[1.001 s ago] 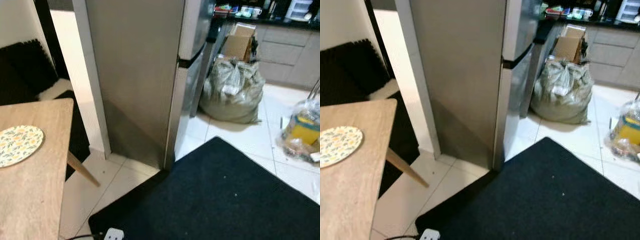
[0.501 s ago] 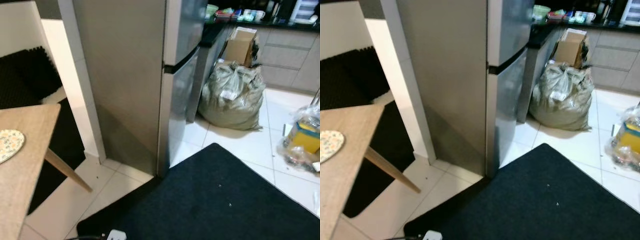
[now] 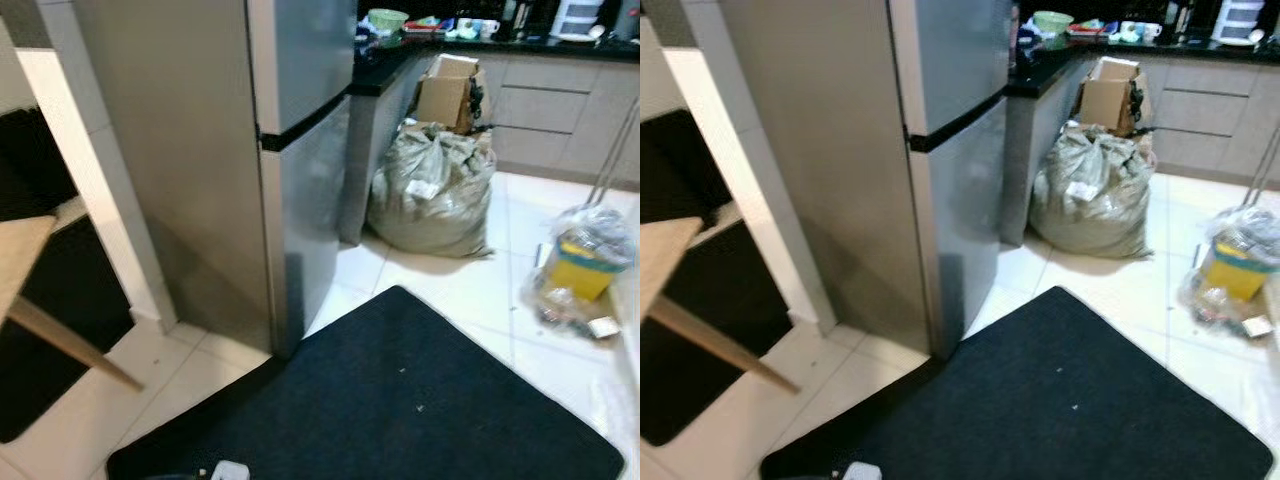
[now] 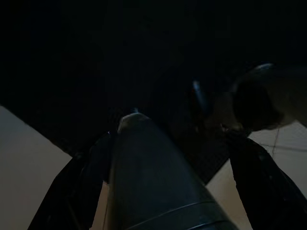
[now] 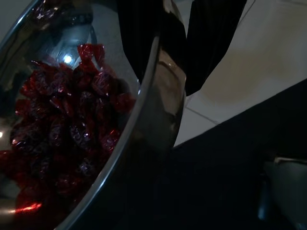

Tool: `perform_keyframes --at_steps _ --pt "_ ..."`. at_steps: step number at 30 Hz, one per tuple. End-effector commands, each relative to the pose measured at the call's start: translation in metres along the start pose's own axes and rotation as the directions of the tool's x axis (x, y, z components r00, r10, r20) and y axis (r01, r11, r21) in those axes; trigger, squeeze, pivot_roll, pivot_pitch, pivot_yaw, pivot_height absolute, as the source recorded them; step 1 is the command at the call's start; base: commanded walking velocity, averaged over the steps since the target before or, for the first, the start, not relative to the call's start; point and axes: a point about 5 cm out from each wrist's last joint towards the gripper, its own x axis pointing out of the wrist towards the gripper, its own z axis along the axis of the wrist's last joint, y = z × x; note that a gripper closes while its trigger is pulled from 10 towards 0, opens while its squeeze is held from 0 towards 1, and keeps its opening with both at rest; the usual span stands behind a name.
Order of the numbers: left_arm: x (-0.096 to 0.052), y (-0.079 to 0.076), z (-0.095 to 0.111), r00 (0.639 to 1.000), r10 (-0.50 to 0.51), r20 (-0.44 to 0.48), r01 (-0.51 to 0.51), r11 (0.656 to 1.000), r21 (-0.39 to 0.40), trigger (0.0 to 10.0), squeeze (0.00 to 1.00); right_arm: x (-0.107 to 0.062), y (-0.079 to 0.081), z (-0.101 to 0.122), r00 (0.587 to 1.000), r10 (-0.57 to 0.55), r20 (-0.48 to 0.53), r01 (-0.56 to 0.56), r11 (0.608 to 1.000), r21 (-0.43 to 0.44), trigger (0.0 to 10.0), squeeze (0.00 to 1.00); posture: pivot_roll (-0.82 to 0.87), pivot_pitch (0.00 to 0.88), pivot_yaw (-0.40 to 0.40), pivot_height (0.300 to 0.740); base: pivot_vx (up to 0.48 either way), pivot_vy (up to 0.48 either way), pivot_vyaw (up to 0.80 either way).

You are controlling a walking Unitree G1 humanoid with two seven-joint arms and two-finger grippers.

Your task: Restocking fridge

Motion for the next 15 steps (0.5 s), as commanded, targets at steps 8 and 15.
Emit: perform_keyframes --at_steps 8,15 --pt "-0.0016 0.001 -0.0103 0.999 0.014 -0.048 -0.014 1.0 0.003 10.0 0.0 0.0005 0.0054 0.0017 1.0 0.013 0.004 -0.013 1.0 -0.021 10.0 0.0 -0.06 0.0 -0.008 0.74 0.0 0.0 0.0" --pt "-0.0013 0.0024 -0.0079 0.999 0.024 -0.045 -0.024 1.0 0.008 10.0 0.0 0.0007 0.006 0.0037 1.0 0.018 0.006 -0.018 0.998 -0.06 10.0 0.0 -0.06 0.0 -0.01 0.74 0.0 0.0 0.0"
